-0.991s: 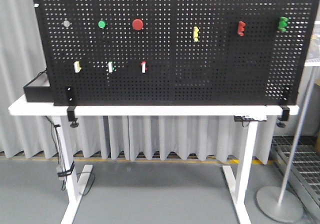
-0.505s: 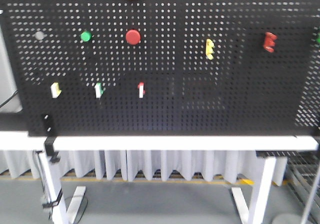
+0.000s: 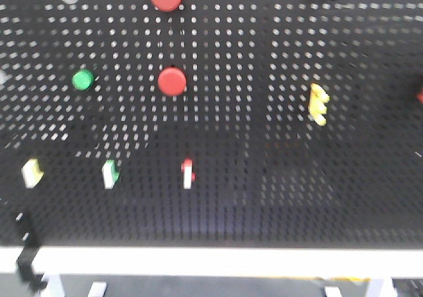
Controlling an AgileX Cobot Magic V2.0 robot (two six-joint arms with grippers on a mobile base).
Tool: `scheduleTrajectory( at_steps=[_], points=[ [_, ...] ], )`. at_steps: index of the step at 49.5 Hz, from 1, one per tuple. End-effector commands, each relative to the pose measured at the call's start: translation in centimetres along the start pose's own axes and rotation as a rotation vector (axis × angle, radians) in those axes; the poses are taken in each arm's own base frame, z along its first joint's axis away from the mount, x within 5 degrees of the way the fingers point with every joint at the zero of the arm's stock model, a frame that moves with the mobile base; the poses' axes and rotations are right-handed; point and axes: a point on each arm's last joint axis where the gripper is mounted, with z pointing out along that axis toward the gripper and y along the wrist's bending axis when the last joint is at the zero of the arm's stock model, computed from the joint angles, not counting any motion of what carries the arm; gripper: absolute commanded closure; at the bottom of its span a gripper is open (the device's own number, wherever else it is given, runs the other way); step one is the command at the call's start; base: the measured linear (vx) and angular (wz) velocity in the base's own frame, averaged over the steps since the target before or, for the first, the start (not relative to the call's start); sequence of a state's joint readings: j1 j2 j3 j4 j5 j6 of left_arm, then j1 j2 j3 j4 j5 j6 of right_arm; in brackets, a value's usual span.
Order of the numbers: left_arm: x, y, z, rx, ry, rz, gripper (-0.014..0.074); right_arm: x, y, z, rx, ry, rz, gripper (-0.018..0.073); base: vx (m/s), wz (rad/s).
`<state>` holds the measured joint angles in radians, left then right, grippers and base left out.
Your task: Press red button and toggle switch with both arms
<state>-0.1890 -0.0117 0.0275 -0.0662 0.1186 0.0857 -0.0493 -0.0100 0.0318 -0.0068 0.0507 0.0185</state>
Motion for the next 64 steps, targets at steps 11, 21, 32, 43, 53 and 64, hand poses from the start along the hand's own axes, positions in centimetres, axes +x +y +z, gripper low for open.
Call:
scheduleTrajectory(
  at_steps=[11, 21, 32, 43, 53, 64],
  points=[
    [0.4, 0.0, 0.1, -0.004, -0.053, -0.017, 0.0594, -0.5, 0.0, -0.1, 0.002, -0.088, -0.019, 0.0562, 0.24, 0.0],
    [0.4, 0.0, 0.1, -0.004, -0.053, -0.017, 0.0594, -0.5, 0.0, -0.1, 0.002, -0.088, -0.019, 0.0562, 0.12, -0.03],
    [0.4, 0.0, 0.1, -0.004, -0.053, -0.017, 0.0594, -0.5, 0.0, -0.1, 0.002, -0.088, -0.019, 0.0562, 0.07, -0.02],
    [0.4, 0.0, 0.1, -0.004, -0.053, -0.017, 0.0594, -0.5, 0.0, -0.1, 0.002, -0.088, -0.019, 0.0562, 0.02, -0.01],
    [-0.7, 0.1, 0.0, -0.014, -0.16, -0.014, 0.0594, -0.8, 0.0, -0.1, 0.001, -0.112, -0.019, 0.0562, 0.0, 0.0],
    [-6.5, 0.3, -1.4, -0.02, -0.398, -0.029, 0.0594, -7.6, 0.1, -1.7, -0.007, -0.419, -0.011, 0.0562, 0.0, 0.0]
  ],
)
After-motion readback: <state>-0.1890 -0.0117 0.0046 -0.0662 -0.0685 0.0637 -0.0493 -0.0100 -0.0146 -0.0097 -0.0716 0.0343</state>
